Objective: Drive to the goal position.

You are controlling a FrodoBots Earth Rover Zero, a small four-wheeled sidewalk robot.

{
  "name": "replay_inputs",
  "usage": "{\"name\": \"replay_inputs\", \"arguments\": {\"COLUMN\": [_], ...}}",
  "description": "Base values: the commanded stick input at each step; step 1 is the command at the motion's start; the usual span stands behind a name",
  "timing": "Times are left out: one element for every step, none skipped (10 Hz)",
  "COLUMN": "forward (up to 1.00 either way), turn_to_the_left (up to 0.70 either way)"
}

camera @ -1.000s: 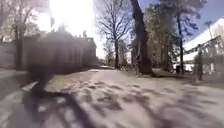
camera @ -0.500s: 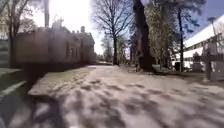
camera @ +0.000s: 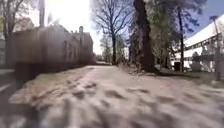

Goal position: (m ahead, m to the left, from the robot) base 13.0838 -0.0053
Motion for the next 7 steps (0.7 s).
{"name": "replay_inputs", "arguments": {"forward": [1.0,1.0,1.0,1.0,1.0,1.0,1.0], "turn_to_the_left": [0.0,0.0,0.0,0.0,0.0,0.0,0.0]}}
